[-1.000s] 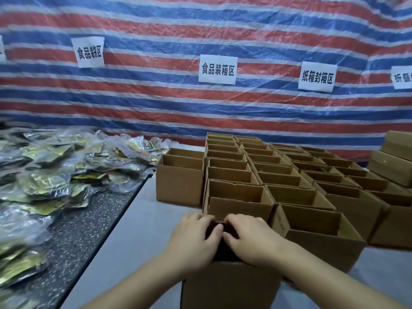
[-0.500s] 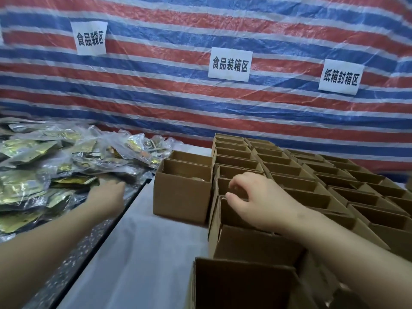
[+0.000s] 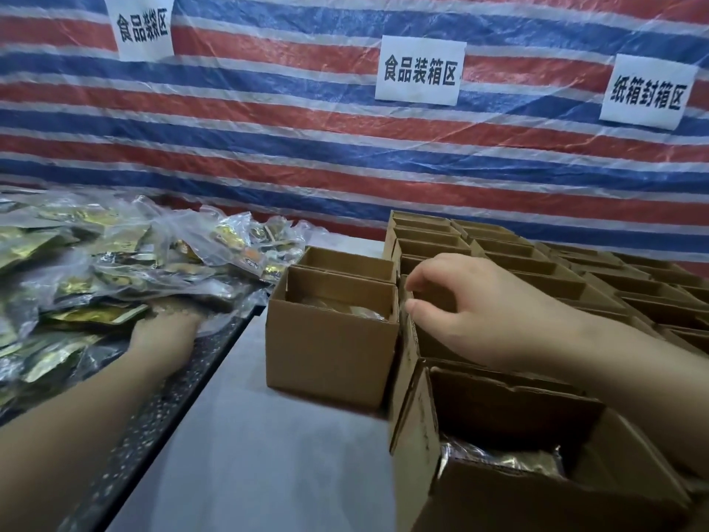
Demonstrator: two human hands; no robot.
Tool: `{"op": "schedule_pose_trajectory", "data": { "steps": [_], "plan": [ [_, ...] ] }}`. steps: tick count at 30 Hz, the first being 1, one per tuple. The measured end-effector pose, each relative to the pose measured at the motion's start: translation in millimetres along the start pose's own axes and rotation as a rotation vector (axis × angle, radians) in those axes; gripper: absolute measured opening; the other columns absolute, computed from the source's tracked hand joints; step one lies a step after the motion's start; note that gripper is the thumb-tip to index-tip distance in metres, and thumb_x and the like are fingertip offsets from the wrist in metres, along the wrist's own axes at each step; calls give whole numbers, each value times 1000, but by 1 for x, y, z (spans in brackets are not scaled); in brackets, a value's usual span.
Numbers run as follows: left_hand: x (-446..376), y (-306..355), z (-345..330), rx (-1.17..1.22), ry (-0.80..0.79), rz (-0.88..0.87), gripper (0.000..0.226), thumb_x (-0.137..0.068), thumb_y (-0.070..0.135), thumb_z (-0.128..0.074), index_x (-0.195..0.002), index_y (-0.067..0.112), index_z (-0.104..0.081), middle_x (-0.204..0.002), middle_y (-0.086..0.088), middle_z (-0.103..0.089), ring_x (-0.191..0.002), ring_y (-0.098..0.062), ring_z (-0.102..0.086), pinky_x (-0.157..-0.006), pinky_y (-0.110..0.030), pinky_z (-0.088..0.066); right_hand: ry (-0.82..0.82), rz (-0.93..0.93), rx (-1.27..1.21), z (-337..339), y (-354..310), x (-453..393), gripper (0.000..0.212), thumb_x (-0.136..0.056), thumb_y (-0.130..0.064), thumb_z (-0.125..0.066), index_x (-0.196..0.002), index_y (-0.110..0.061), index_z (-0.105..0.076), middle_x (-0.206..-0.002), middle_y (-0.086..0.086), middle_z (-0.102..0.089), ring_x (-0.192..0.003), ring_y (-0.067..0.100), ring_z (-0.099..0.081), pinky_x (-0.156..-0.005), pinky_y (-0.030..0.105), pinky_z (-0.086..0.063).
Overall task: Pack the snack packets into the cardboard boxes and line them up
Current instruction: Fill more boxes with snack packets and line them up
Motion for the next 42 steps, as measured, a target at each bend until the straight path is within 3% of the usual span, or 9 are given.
{"op": "schedule_pose_trajectory", "data": {
  "steps": [5, 10, 18, 24, 28, 34, 36, 39, 42],
  "plan": [
    [36, -9, 76, 739, 194, 183, 15, -96, 8, -41, -99, 8, -56, -91, -15, -64, -79, -32, -60, -64, -40, -49, -22, 1, -73, 12, -20, 17, 35, -97, -50, -54, -127, -34, -58, -120, -16, -58, -105, 2, -55, -87, 22, -51],
    [105, -8, 160, 1242, 278, 254, 27, -99, 10, -40, -85, 1, -62, -84, -21, -63, -73, -33, -58, -60, -39, -49, -26, 16, -203, 28, -52, 47, 47, -97, -49, -58, -141, -36, -47, -136, -15, -53, -114, -1, -49, -81, 12, -42],
    [228, 52, 308, 1557, 335, -53, 38, -101, 29, -47, -73, 12, -67, -59, 5, -68, -69, -19, -61, -59, -31, -40, 4, 96, -401, 58, -94, 79, 112, -76, -62, -77, -157, -40, -2, -165, -11, -16, -147, 8, -21, -114, 29, -25],
    [286, 98, 361, 1867, 48, -69, 20, -99, 22, -52, -91, 6, -60, -70, -10, -70, -65, -25, -73, -70, -45, -62, 270, 45, -590, 85, -85, 101, 126, -68, -52, -88, -155, -46, 3, -160, -9, -26, -146, 16, -30, -119, 51, -31],
    [300, 113, 366, 1896, -132, -131, 13, -98, 21, -51, -97, 9, -57, -91, -12, -64, -81, -26, -63, -98, -49, -50, 284, 110, -672, 99, -59, 126, 114, -71, -48, -89, -154, -49, -11, -152, -15, -38, -136, 5, -41, -116, 45, -39],
    [317, 150, 349, 1978, -456, -310, 41, -96, 39, -60, -119, 5, -63, -113, -17, -72, -99, -27, -70, -90, -38, -57, 412, 126, -887, 107, -33, 151, 77, -75, -39, -86, -131, -57, -37, -121, -32, -57, -116, -2, -60, -94, 22, -53],
    [322, 156, 334, 1932, -463, -356, 53, -86, 53, -66, -119, 11, -63, -108, -12, -74, -94, -23, -73, -73, -33, -60, 417, 119, -945, 106, -28, 157, 69, -77, -33, -84, -125, -56, -40, -115, -37, -58, -111, -4, -62, -83, 15, -54],
    [324, 156, 299, 1797, -368, -222, 63, -81, 72, -52, -113, 19, -62, -103, -8, -74, -90, -23, -73, -74, -34, -59, 412, 55, -1038, 97, -17, 165, 60, -82, -29, -81, -120, -55, -41, -103, -46, -59, -102, -15, -61, -74, 8, -52],
    [326, 145, 254, 1510, -199, -153, 35, -101, 47, -45, -98, 20, -66, -93, -5, -73, -85, -19, -69, -75, -34, -57, 354, -42, -1171, 80, -7, 173, 54, -83, -30, -80, -117, -56, -48, -106, -32, -67, -98, -9, -66, -69, 10, -54]
  ]
}}
Point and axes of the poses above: each hand's wrist, its own x-axis away from the middle knuckle, its own z-axis out of the back of the hand, y = z × x, the point moved 4 cm from there along -x, towards the middle knuckle
